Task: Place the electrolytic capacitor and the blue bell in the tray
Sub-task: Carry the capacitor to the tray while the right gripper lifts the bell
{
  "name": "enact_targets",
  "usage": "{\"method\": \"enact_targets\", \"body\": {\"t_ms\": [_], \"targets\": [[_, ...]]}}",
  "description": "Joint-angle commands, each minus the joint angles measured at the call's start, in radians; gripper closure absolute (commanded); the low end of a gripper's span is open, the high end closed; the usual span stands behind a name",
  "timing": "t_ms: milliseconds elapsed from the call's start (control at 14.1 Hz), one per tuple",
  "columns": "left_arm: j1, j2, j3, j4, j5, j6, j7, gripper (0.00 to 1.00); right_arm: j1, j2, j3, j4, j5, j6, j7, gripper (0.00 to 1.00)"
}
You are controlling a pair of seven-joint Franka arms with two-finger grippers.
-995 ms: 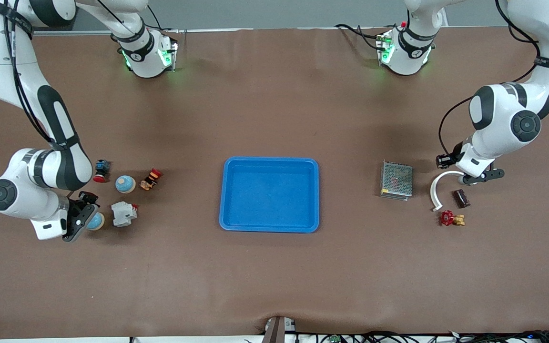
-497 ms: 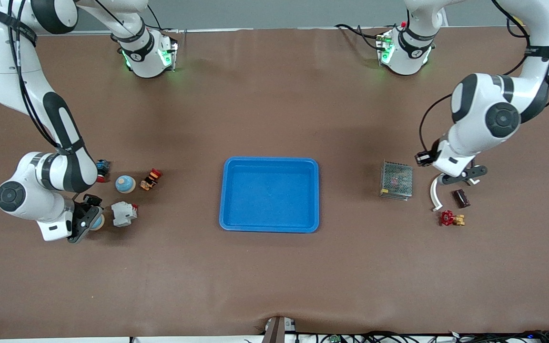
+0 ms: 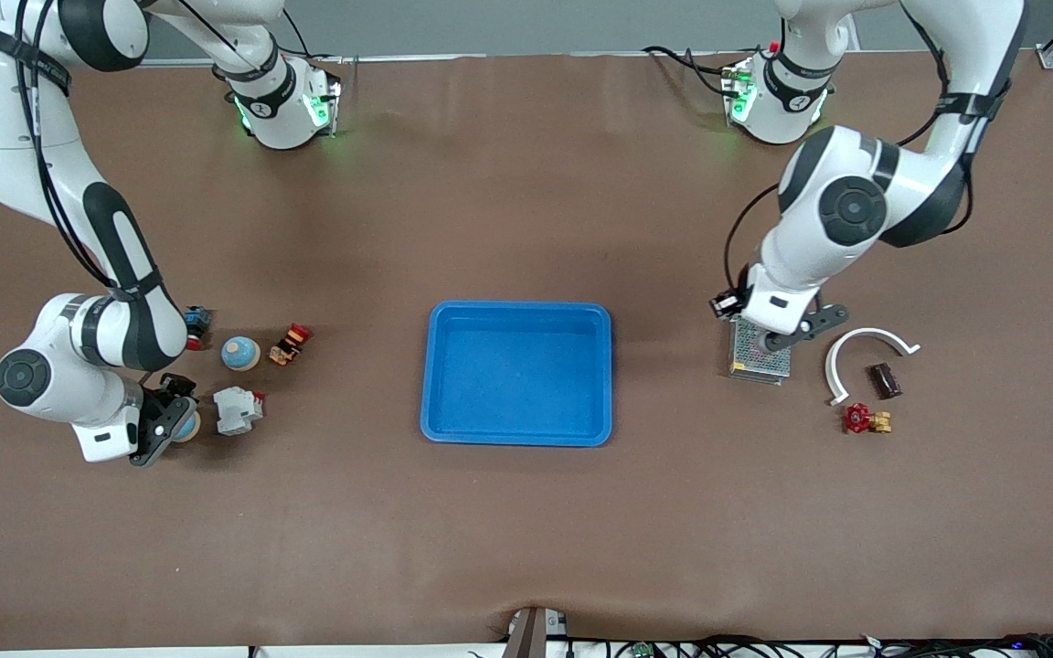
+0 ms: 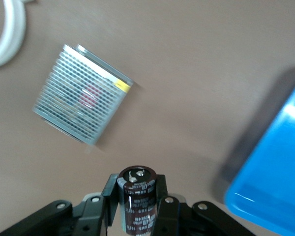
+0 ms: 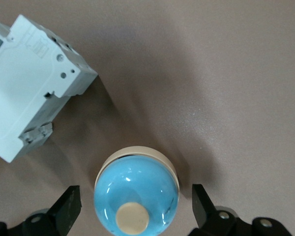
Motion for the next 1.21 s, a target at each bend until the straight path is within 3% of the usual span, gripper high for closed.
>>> {"method": "enact_targets", "body": {"t_ms": [0,213,355,639,923,1137], "targets": [[-0.087,0.106,-0.001,0.126,0.007,-0.025,-0.159,1.0,-0.017,0.009,0.015,0.014,-0.001,0.003,0.0,0.13],[-0.174,0.204,0.003,0.23,0.017,-0.025,-0.298,1.0,-0.015,0.007,0.015,0.014,0.018,-0.001,0.001,0.41],[-0.217,0.272,0.005,0.299,0.023,-0.023,-0.38,1.0,-0.015,0.007,0.015,0.014,0.019,-0.003,0.001,0.52],[-0.302,0.385,0.009,0.405,0.083,-0.017,-0.535,1.0,-0.015,-0.002,0.015,0.022,0.066,-0.05,0.003,0.57],[-0.359,0.497,0.015,0.497,0.149,-0.012,-0.68,1.0,-0.006,-0.008,0.013,0.195,0.114,-0.309,0.045,0.56],[-0.458,0.51,0.123,0.503,0.148,0.011,-0.729,1.0,0.028,-0.037,0.016,0.27,0.113,-0.45,0.199,0.56]]}}
